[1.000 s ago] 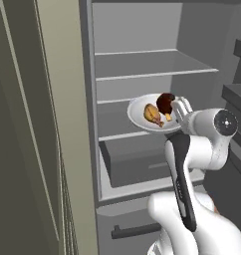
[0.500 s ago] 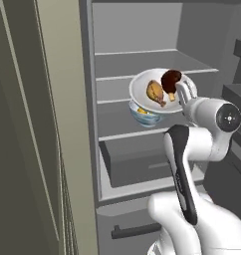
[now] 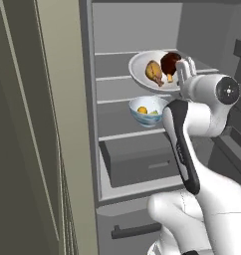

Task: Place the bowl with the lemon and lemon wedge on the second highest shelf of the fridge. Place the bowl with the chicken drumstick and steak on the top shelf of the fridge.

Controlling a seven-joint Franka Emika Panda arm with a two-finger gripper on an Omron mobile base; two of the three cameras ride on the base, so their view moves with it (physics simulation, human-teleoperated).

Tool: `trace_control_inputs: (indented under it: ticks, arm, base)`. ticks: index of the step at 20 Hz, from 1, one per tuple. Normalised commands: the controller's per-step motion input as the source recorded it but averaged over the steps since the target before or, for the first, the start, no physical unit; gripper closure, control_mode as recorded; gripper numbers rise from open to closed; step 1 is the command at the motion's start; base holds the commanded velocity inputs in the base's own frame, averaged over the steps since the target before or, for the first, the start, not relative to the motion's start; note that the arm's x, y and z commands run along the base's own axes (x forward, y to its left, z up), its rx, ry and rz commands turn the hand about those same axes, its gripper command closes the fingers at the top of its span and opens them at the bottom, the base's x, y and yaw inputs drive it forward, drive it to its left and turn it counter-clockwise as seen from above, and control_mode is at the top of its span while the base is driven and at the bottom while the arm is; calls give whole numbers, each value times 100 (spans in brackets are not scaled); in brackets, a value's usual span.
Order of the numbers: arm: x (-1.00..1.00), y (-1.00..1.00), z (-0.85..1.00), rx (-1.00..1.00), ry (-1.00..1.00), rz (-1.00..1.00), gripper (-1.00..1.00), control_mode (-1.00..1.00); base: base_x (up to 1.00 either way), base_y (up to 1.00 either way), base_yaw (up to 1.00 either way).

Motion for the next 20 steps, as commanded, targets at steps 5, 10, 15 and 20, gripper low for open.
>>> trace_control_inputs:
  ticks: [5, 10, 15, 20]
  arm:
    - [77, 0, 12, 0, 9, -2, 100, -100]
    - [73, 0, 10, 0, 1, -1, 100, -100]
    - [80, -3, -4, 0, 5, 0, 100, -100]
    - [78, -4, -15, 0, 12, 0, 100, -100]
  base:
    - [0, 0, 0]
    - [0, 0, 0]
    - [0, 0, 0]
    - [0, 0, 0]
